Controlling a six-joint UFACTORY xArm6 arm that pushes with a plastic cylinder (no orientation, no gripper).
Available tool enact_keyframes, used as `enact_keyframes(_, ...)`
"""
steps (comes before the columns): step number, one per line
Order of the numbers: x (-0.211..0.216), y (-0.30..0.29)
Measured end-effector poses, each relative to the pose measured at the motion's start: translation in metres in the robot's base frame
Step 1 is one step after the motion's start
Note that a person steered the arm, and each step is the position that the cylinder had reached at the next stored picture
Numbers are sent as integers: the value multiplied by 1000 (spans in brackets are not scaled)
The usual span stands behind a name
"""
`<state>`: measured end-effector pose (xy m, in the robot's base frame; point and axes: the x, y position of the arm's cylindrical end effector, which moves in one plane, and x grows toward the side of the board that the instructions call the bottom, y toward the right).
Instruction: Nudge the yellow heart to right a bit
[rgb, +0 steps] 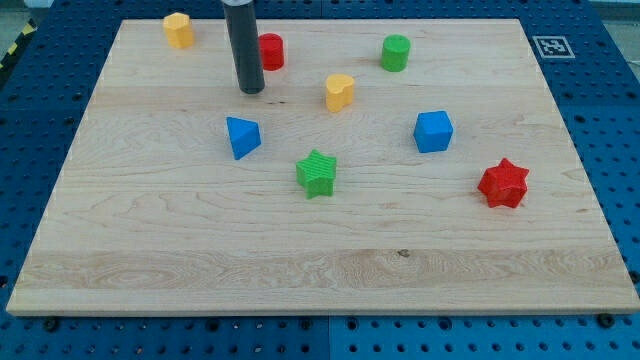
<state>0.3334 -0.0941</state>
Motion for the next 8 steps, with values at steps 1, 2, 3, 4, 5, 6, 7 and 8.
enact_keyframes(1, 0, 0)
enact_keyframes(2, 0, 1)
enact_keyframes(3, 0, 1)
enact_keyframes(4, 0, 1)
enact_keyframes(5, 0, 1)
enact_keyframes(6, 0, 3)
enact_keyframes(7, 0, 16)
enact_keyframes(8, 0, 33)
